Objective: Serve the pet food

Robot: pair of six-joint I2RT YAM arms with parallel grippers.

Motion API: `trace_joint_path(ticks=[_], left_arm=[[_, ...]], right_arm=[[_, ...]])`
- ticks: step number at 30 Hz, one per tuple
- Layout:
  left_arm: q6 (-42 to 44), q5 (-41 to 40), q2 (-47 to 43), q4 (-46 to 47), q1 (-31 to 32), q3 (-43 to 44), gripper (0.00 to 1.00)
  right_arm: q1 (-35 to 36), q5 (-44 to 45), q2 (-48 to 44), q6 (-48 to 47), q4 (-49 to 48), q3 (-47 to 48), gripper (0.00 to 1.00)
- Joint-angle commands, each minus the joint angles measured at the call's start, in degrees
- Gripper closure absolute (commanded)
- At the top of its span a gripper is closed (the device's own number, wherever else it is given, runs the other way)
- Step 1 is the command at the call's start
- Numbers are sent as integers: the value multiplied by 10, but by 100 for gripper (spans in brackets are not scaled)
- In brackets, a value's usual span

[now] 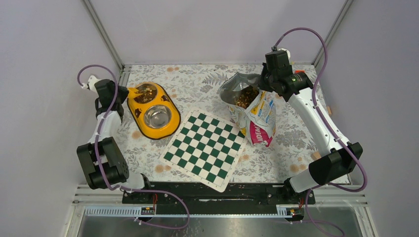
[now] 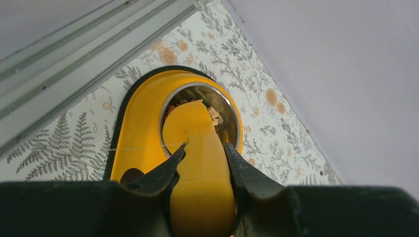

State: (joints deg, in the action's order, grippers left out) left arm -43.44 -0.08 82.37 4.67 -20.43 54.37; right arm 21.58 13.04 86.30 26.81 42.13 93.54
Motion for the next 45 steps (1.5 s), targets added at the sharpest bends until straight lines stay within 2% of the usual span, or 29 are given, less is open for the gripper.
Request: trace_joint_path(ticks=[1, 10, 16, 18, 20, 24, 26, 29, 31, 33, 35, 41, 45], left_arm=[[92, -82, -10, 2, 42, 54, 100], [171, -227, -50, -60, 122, 87, 100], [177, -234, -128, -102, 169, 83, 100], [159, -205, -157, -115, 175, 80, 100], [152, -125, -183, -88, 177, 65, 100], [126, 154, -201, 59, 189, 27, 100], [97, 260, -190, 133, 207, 26, 100], [35, 379, -160, 225, 250, 32, 100], [-12, 430, -137, 286, 276, 36, 100], [-27, 463, -118, 318, 310, 41, 100], [-12, 466, -103, 306, 338, 46, 100], [47, 418, -66, 196, 395, 67, 100], [65, 347, -30, 80, 423, 115, 100]], right_arm=[[-6, 15, -12, 2, -49, 25, 100], [-7, 15, -13, 0, -49, 23, 100], [-7, 9, -15, 0, -49, 24, 100], [-7, 6, -14, 1, -49, 24, 100], [-7, 2, -14, 2, -49, 24, 100], [-7, -6, -11, 4, -49, 27, 100], [-7, -14, -10, 6, -50, 28, 100], [-7, -29, -10, 11, -50, 28, 100], [-7, -38, -10, 13, -50, 27, 100], [-7, -51, -9, 18, -50, 25, 100], [-7, -76, -5, 25, -50, 24, 100], [-7, -106, 3, 36, -49, 17, 100], [-6, -126, 7, 36, -51, 18, 100]])
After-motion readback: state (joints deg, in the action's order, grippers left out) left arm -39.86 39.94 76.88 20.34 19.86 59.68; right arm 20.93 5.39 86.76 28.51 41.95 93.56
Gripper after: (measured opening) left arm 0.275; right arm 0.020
